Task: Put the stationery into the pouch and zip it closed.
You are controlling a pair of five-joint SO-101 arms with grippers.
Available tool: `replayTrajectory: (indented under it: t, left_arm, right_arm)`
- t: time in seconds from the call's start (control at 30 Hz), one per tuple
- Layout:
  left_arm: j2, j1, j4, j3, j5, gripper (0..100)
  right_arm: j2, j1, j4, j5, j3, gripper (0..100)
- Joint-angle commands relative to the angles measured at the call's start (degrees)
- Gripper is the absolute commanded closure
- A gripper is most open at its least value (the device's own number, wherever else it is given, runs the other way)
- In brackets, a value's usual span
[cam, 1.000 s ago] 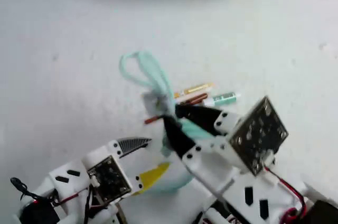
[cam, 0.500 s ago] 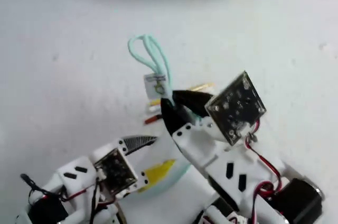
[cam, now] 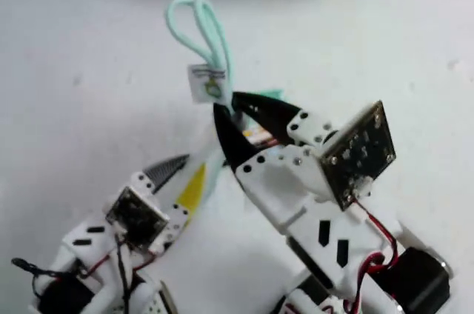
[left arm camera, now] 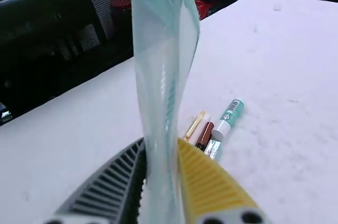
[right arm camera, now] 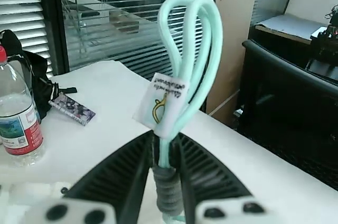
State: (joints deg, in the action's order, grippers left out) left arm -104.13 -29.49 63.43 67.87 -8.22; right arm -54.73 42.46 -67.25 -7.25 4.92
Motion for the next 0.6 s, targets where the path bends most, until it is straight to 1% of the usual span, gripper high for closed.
replayTrajectory:
  t: [0.0, 0.1, 0.27, 0.33, 0.37, 0.47, 0.57]
  left_arm:
    - [-0.1, 1.5, -4.3, 2.4, 1.5, 98]
    - [-0.1, 1.5, -3.5, 2.4, 3.8, 98]
    - [-0.4, 1.5, -3.3, 2.4, 4.0, 98]
    - [-0.4, 1.5, -3.3, 2.4, 4.0, 98]
    - [-0.4, 1.5, -3.3, 2.4, 4.0, 98]
    - [-0.4, 1.5, -3.3, 2.5, 4.0, 98]
    - [-0.4, 1.5, -3.3, 2.6, 4.0, 98]
  right_arm:
    - [3.2, -1.9, 0.3, -0.4, -0.2, 98.2]
    - [5.6, -7.2, 0.3, -0.4, -0.5, 98.2]
    - [9.6, -18.5, 2.6, -0.4, -0.3, 98.2]
    - [12.4, -21.8, 2.5, -0.4, -0.3, 98.2]
    - [13.6, -22.6, 2.2, -0.4, -0.3, 98.2]
    - [16.4, -22.3, -0.3, -0.4, -0.2, 98.2]
    - [17.0, -17.7, -4.8, -0.8, -0.2, 98.2]
